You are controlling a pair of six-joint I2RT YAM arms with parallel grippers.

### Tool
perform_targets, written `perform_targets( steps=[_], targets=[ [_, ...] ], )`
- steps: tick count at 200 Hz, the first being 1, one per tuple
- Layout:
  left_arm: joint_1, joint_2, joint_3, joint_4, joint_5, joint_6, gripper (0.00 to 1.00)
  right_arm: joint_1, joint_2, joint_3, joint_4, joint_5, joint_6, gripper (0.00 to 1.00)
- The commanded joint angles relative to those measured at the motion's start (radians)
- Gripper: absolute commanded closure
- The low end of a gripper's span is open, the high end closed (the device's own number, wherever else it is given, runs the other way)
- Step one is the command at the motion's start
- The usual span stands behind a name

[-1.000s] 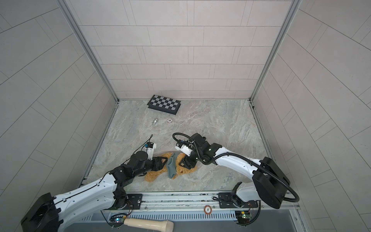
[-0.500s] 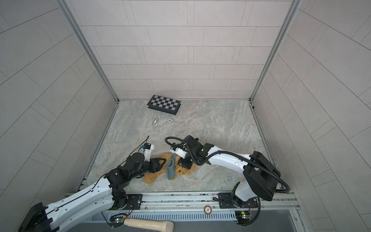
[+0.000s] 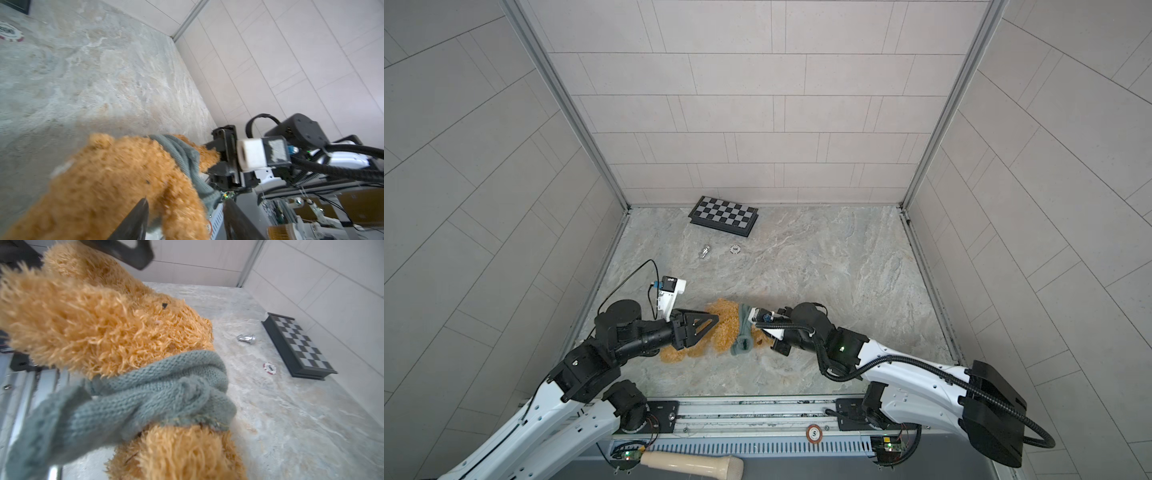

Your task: Dress the teddy bear

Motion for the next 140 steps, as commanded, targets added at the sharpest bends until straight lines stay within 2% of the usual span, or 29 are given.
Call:
perform_targets(
  steps=[1,26,43,64,89,122,140],
  targets=[
    [-0.015,-0.025,0.022,-0.037,0.142,0.090,0.47,-0.015,0.037,0.042,0.158,0.075,-0.031,1.00],
    [-0.022,-0.010,0.042,-0.068,0.167,0.149,0.56,-0.022,0.077,0.061,0.186,0.129,-0.030,1.00],
    [-0.024,0.047,0.058,-0.122,0.099,0.187,0.68,-0.024,0.070,0.049,0.223,0.119,-0.031,1.00],
    [-0.045,0.118,0.030,-0.089,0.019,0.178,0.80,-0.024,0.070,0.047,0.231,0.115,-0.030,1.00],
    [-0.076,0.179,0.013,0.005,-0.070,0.179,0.77,-0.025,0.072,0.041,0.237,0.101,-0.023,1.00],
    [-0.075,0.242,0.048,0.031,-0.192,0.209,0.79,-0.024,0.058,0.034,0.235,0.081,-0.024,1.00],
    [-0.075,0.256,0.063,0.010,-0.281,0.224,0.66,-0.024,0.049,0.031,0.234,0.061,-0.028,1.00]
  ],
)
